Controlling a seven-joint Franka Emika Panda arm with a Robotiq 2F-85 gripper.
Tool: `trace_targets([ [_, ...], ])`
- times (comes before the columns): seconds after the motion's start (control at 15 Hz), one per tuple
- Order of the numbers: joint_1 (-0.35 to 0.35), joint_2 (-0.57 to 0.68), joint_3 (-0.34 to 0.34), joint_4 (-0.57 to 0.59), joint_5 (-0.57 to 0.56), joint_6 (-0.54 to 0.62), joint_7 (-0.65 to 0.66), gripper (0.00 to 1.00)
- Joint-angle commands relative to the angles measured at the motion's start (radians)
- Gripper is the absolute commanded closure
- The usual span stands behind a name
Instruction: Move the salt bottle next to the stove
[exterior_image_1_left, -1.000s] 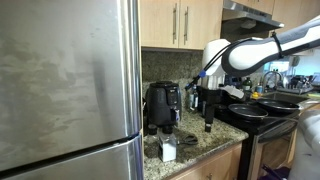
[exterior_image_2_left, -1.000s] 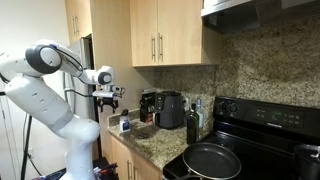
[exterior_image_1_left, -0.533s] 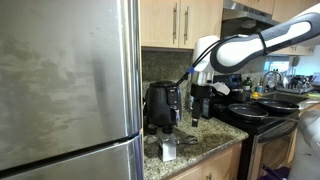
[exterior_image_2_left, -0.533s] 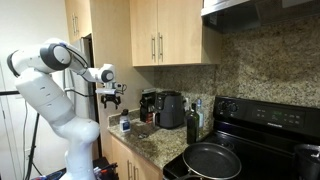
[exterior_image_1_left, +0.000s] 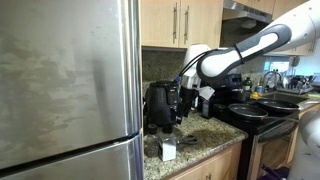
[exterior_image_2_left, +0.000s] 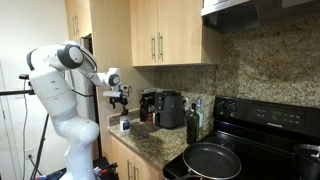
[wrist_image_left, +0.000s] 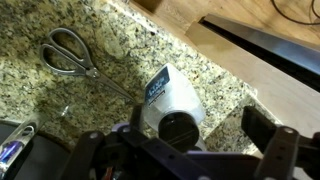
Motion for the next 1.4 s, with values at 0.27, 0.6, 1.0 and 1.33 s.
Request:
trace_targets([
  [0.27, -0.005, 0.073, 0.043, 0.072, -0.018, -0.006, 0.052, 0.00],
  [0.6, -0.029, 0.171, 0.056, 0.095, -0.090, 0.064, 0.113, 0.00],
  [1.0, -0.039, 0.301, 0.062, 0.149, -0.165, 0.163, 0.252, 0.00],
  [1.33, -0.026, 0.284, 0.051, 0.134, -0.180, 0.130, 0.261, 0.00],
])
